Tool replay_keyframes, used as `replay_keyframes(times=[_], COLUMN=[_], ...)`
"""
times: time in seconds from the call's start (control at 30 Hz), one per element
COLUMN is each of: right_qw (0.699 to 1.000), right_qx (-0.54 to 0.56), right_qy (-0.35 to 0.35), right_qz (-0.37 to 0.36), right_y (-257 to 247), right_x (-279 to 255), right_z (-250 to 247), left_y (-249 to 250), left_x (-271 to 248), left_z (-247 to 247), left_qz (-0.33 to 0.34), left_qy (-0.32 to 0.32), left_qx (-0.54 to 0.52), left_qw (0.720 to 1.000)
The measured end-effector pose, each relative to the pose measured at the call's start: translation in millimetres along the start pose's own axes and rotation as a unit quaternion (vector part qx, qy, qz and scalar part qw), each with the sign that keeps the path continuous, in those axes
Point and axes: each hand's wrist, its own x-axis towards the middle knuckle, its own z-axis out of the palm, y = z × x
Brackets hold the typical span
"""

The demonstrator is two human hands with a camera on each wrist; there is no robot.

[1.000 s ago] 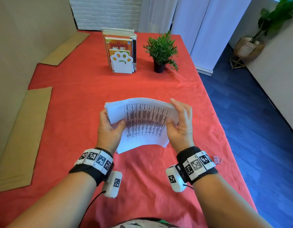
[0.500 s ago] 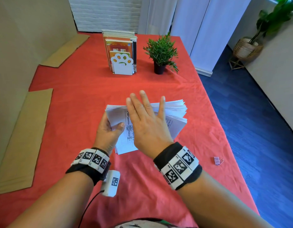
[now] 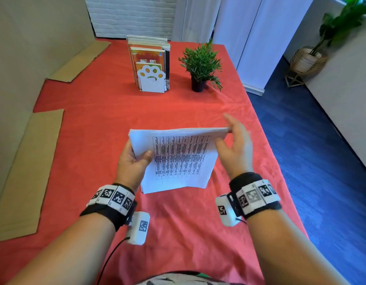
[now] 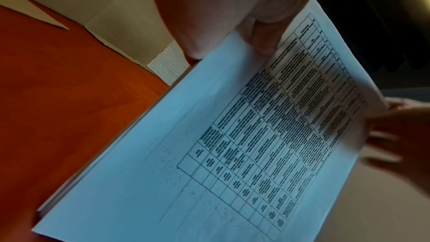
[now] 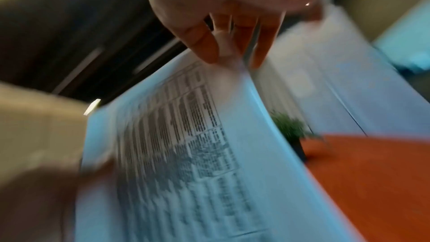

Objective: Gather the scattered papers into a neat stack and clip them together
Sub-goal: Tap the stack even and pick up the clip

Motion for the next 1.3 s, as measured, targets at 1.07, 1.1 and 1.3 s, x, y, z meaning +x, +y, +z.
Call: replay_keyframes(times=[1.07, 1.1, 1.3], right_qw=[0.982, 0.982, 0.984], right_qx=[0.059, 0.048, 0.049], right_qy=[0.015, 0.006, 0.003], right_qz=[-0.18, -0.183, -0.171], right_y=[5.7, 6.9, 2.8], right_x=[-16.5, -16.0, -9.6], right_z=[10.4, 10.6, 7.9], left_y=[18.6, 16.9, 16.9], left_x=[-1.9, -1.1, -1.1], left_z=[12.2, 11.8, 12.0], left_qz=[0.208, 0.22, 0.226], left_qy=[0.067, 0.067, 0.064], left_qx=[0.131, 0.146, 0.183], left_qw=[0.967, 0.962, 0.955])
